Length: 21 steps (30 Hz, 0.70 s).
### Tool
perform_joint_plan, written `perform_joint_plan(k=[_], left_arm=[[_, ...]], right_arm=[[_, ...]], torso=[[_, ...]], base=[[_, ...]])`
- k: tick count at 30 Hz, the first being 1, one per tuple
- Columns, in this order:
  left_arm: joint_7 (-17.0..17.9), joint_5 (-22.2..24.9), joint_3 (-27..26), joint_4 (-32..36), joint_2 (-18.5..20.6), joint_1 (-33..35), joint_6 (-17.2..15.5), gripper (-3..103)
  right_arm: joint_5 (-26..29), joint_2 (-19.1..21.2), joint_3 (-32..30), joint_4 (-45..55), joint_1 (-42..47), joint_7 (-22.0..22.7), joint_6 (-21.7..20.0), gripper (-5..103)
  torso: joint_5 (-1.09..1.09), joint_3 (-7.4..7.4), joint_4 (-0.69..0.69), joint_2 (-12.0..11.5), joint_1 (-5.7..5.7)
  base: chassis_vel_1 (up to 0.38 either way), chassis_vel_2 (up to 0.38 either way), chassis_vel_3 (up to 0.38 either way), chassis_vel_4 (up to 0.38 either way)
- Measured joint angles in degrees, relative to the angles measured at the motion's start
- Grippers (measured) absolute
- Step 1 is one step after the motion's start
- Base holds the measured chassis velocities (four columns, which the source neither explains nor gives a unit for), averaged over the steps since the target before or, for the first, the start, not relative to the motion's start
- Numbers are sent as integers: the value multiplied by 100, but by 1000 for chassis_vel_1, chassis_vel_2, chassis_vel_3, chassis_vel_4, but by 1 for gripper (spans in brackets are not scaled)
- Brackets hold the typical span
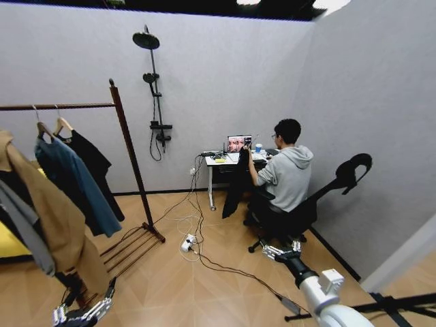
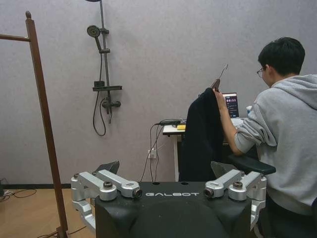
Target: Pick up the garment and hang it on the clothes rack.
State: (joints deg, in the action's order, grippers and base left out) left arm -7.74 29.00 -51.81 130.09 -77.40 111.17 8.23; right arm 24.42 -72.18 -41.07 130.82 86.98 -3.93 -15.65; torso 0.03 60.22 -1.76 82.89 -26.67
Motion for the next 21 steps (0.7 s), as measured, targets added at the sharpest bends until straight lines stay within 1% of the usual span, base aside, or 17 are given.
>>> perform_joint_plan(k=[3, 4, 5, 8, 11, 14, 15, 17, 20, 21], left_arm=[[1, 0, 0, 0, 0, 0, 0, 100], [1, 0, 0, 0, 0, 0, 0, 100], [1, 0, 0, 0, 0, 0, 0, 100], [2, 0, 0, 0, 0, 0, 0, 100], [1, 0, 0, 0, 0, 0, 0, 100], [3, 0, -1, 0, 0, 0, 0, 100], [2, 0, 0, 0, 0, 0, 0, 100], [2, 0, 0, 0, 0, 0, 0, 100], [2, 0, 0, 0, 0, 0, 0, 100], [2, 0, 0, 0, 0, 0, 0, 100]], right_arm=[[-41, -19, 44, -1, -22, 0, -12, 100], [-41, -19, 44, -1, -22, 0, -12, 100], [-84, -38, 84, -10, -39, 2, -22, 100], [-113, -52, 137, -23, -71, 6, -46, 100], [-147, -69, 183, -47, -123, 19, -84, 100], [-174, -82, 223, -57, -163, 28, -117, 100], [-185, -87, 238, -63, -171, 30, -124, 100], [-194, -91, 245, -69, -175, 32, -126, 100], [-228, -108, 273, -82, -189, 35, -129, 100], [-242, -117, 285, -84, -190, 36, -131, 100]], torso=[[-7, -1, 0, 1, 1], [-7, -1, 0, 1, 1], [0, -1, 0, 1, 2], [-5, 0, 1, 0, 0], [0, 0, 0, 0, 0], [-6, -1, 1, 1, 1], [-1, -1, 1, 1, 1], [-1, 0, 0, 0, 0], [-5, -1, 0, 1, 1], [-1, -1, 0, 0, 1]], base=[[167, -188, -162, 177], [167, -171, -162, 177], [173, -147, -173, 175], [175, -176, -189, 194], [167, -175, -172, 169], [180, -182, -186, 172], [168, -164, -180, 188], [168, -168, -179, 188], [162, -179, -178, 185], [188, -173, -185, 166]])
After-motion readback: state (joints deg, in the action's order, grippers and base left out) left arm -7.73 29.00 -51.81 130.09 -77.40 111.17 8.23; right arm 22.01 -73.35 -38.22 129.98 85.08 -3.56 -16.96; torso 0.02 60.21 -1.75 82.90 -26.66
